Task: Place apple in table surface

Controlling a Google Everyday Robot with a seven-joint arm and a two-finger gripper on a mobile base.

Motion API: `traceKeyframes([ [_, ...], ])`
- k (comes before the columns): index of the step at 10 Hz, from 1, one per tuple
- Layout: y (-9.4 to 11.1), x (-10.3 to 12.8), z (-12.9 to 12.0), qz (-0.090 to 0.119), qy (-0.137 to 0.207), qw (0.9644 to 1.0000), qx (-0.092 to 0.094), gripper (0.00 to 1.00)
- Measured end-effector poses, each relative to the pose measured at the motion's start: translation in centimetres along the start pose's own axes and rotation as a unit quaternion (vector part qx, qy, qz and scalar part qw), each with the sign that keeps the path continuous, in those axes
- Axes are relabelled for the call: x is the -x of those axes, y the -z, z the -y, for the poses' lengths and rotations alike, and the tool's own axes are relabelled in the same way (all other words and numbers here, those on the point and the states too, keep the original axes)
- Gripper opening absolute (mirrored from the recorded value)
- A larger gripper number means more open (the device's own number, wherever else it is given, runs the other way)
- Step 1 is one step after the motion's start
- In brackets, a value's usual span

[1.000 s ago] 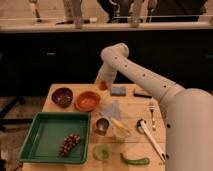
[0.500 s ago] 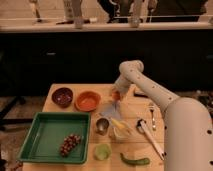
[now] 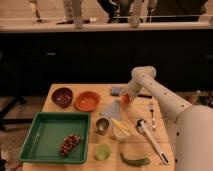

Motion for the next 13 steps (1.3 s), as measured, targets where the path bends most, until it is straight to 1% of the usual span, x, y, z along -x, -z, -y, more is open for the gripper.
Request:
traceKeyframes([
  [1,1.6,0.4,-0.5,-0.011,0.004,0.9999,0.007,0.26],
  [2,3.3,1.1,-1.2,-0.019,0.005,0.9997,0.017,0.36],
  [3,4.7,1.5,-2.1,-0.020,0.003,0.9994,0.029,0.48],
  [4,5.1,1.6,-2.3,-0.019,0.003,0.9992,0.036,0.56],
  [5,5.1,1.6,-2.7,-0.015,0.003,0.9988,0.047,0.68],
  [6,4.7,1.7,-3.0,-0.012,0.004,0.9985,0.053,0.75],
  [7,3.9,1.9,-3.4,-0.007,0.006,0.9981,0.061,0.79],
  [9,0.5,2.9,-4.1,0.008,0.018,0.9968,0.077,0.80],
  [11,-2.0,4.3,-4.1,0.021,0.030,0.9956,0.087,0.80],
  [13,-2.4,4.5,-4.6,0.018,0.030,0.9955,0.088,0.80],
])
